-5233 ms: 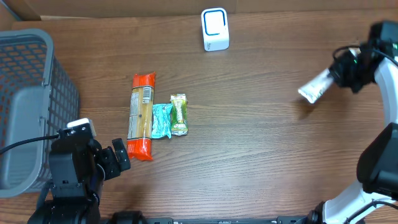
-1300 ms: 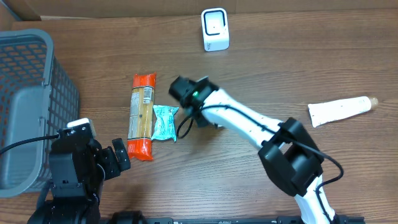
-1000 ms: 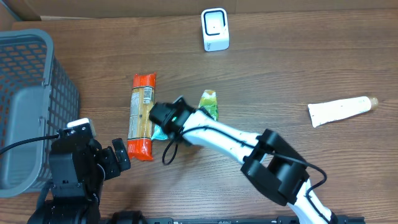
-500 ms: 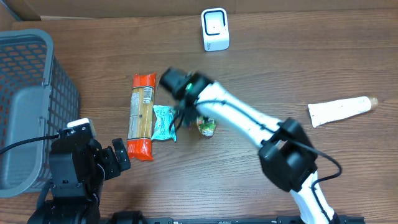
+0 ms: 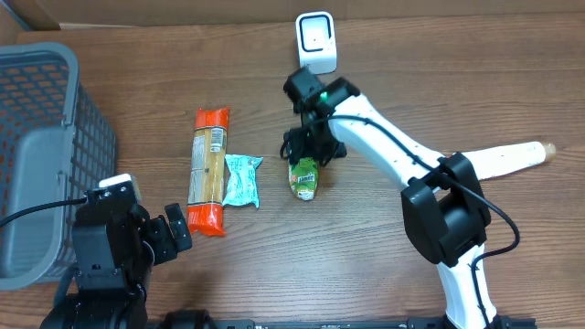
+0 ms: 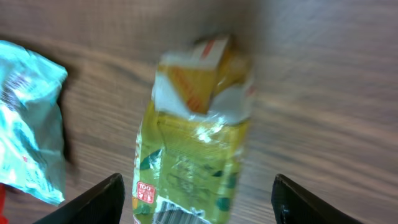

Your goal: Scan the item barcode

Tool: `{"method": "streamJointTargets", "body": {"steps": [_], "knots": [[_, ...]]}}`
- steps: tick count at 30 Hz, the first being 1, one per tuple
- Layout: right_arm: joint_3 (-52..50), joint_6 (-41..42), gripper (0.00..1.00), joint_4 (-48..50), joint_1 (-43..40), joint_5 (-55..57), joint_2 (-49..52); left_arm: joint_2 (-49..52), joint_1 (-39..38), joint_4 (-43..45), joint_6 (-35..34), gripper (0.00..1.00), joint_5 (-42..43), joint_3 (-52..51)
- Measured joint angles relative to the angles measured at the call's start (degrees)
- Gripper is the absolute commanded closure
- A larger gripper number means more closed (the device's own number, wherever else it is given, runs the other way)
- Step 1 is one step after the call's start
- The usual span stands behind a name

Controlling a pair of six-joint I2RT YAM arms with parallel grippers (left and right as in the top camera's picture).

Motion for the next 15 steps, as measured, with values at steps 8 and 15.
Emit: {"method": "streamJointTargets", "body": {"steps": [8,15], "knots": [[-7.13,2.34,0.41,8.20,2.71,-1.84,0.00,0.02,0.00,0.02,0.00,0.00,0.00,0.00],[-8.52,4.04,0.81,9.90,2.78,-0.31,-0.11,0.02,0.00,0.00,0.00,0.00,0.00,0.00]]}}
